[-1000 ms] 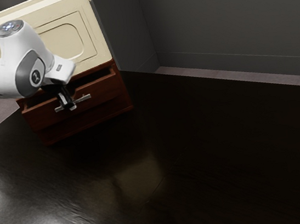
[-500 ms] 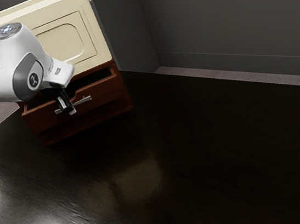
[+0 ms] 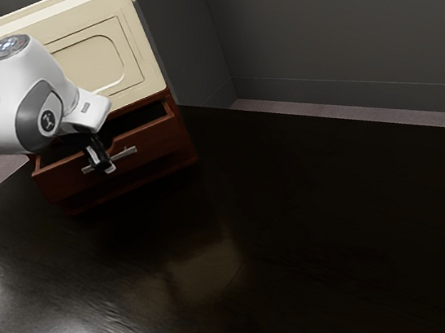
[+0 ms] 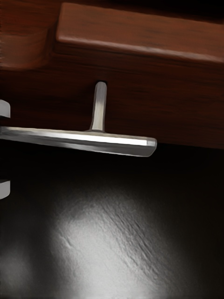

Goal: Pull the drawer handle with one arm to open the drawer

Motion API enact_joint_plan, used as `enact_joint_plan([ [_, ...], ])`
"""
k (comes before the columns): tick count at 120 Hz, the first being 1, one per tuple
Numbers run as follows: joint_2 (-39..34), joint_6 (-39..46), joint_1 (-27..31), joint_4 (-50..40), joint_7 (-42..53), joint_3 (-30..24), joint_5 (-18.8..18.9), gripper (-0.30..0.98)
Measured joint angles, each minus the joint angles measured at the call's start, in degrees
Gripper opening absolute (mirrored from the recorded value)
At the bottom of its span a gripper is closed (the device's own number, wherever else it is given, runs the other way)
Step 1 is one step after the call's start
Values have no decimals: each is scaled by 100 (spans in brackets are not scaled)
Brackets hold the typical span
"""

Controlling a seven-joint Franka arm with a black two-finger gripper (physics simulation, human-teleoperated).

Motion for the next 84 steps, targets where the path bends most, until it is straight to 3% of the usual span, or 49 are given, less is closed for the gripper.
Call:
enact_joint_plan([
  [84, -474, 3, 0, -554, -3, -70, -49, 8],
])
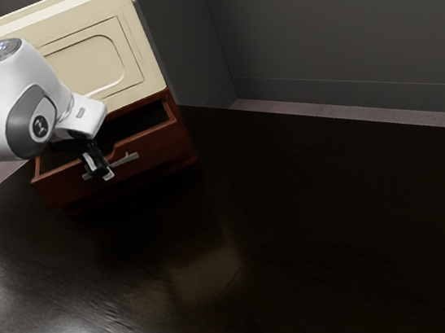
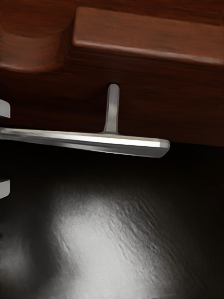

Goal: Pull the drawer handle with one arm to open the drawer

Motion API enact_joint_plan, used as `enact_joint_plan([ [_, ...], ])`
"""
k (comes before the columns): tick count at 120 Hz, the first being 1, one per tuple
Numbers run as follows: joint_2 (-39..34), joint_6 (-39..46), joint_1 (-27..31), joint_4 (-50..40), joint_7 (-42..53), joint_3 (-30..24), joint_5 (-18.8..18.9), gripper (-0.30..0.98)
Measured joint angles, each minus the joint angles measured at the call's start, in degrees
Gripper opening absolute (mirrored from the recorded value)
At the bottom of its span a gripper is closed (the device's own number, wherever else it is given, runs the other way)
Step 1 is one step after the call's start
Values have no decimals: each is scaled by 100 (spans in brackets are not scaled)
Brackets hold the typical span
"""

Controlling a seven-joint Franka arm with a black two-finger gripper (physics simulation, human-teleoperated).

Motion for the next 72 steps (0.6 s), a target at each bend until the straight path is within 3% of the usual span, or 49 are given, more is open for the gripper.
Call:
enact_joint_plan([
  [53, -432, -8, 35, -333, -5, -150, -60, 7],
  [72, -1495, -345, -58, -347, 60, -146, -164, 15],
])
